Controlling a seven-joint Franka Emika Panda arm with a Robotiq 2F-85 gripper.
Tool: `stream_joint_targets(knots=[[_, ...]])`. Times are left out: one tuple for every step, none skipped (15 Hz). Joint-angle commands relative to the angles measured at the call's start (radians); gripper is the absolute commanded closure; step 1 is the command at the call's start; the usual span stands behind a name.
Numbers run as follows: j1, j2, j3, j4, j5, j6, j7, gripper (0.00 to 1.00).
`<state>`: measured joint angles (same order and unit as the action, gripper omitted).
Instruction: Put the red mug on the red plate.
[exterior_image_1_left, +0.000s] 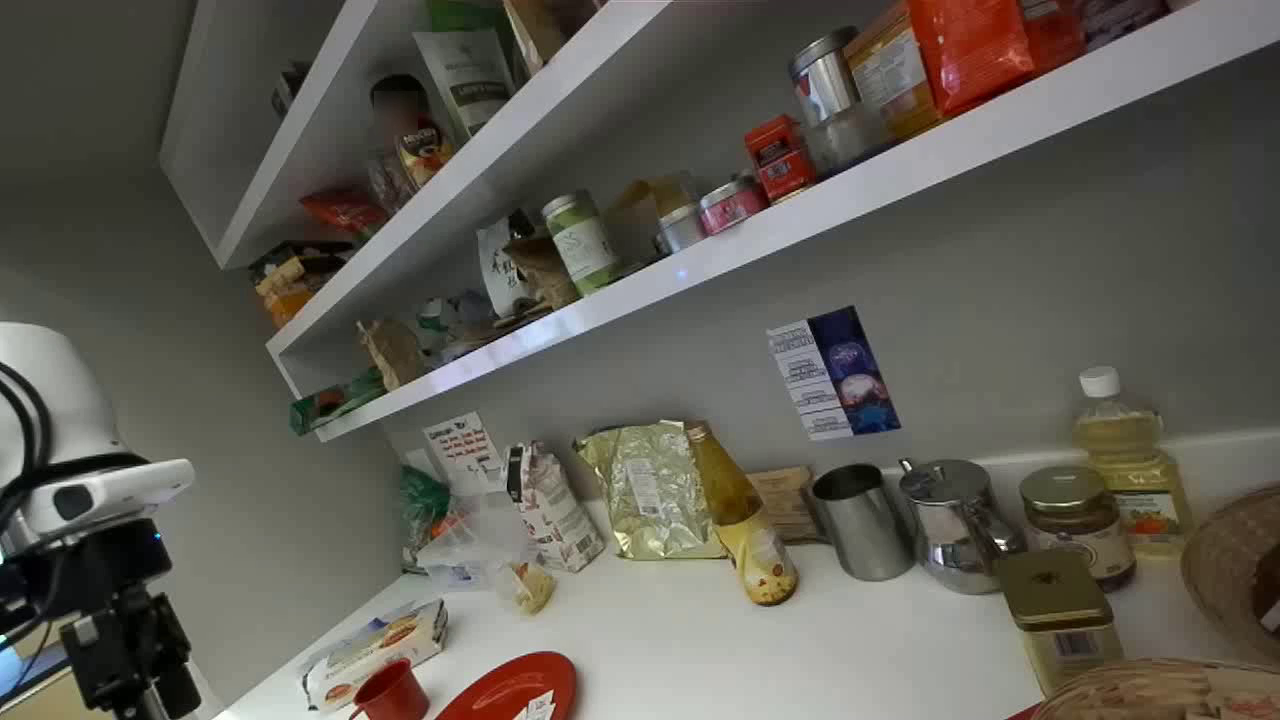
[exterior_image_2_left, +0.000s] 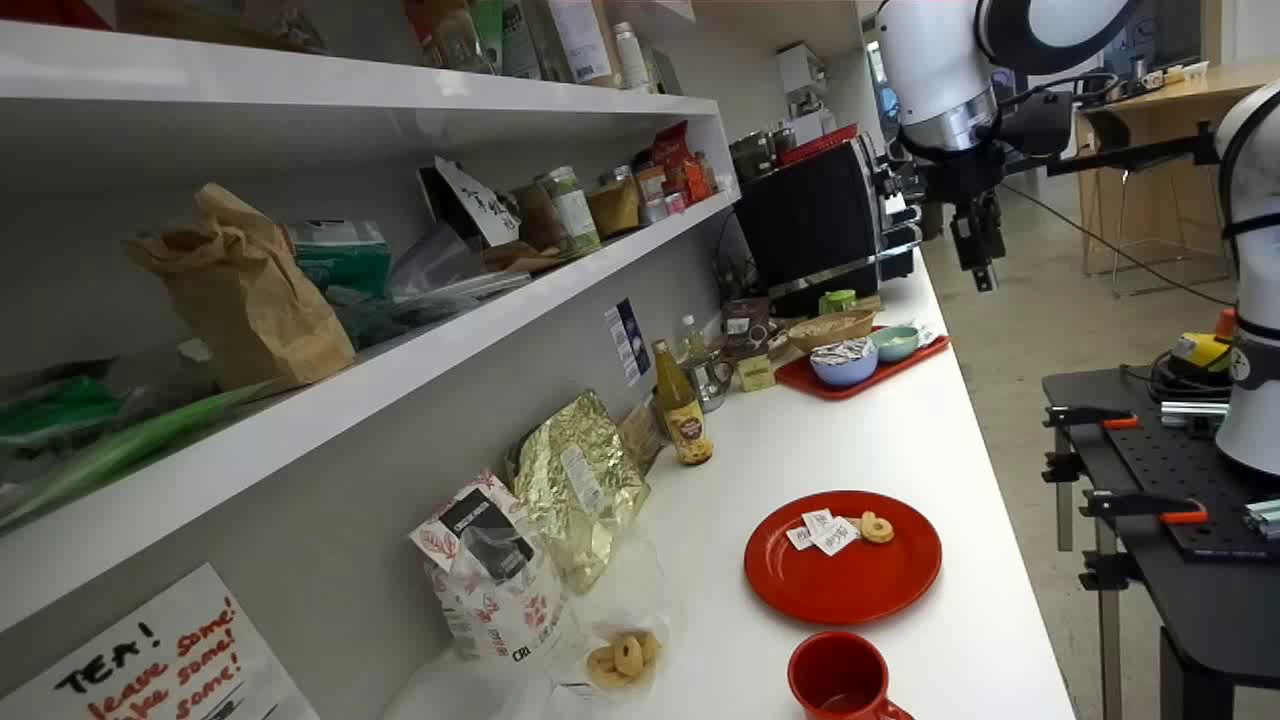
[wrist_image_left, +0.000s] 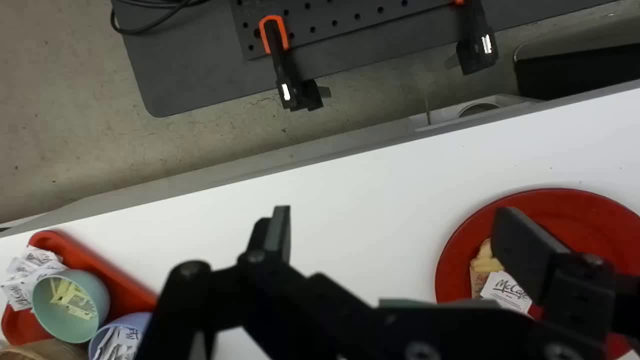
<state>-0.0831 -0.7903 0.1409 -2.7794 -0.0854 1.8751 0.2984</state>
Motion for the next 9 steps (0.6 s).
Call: stream_joint_targets(knots=[[0.009,0.001,-0.009,0.001,-0.006,-0.002,0.005,0.00],[0.009,0.001,-0.009,0.001,-0.006,-0.002,0.005,0.00],[0.009,0.001,-0.009,0.001,-0.006,-0.002,0.005,0.00],[0.009,0.001,-0.009,0.001,-0.006,-0.002,0.005,0.00],[0.009,0.001,-0.009,0.001,-0.006,-0.002,0.005,0.00],[0.009,0.001,-0.009,0.001,-0.006,-0.002,0.005,0.00],[0.009,0.001,-0.009,0.001,-0.006,-0.002,0.005,0.00],[0.009,0.008,-0.014,0.005,-0.001,0.005,0.004,0.00],[0.010,0.024,-0.016,0.012,0.005,0.031,0.007,0.00]])
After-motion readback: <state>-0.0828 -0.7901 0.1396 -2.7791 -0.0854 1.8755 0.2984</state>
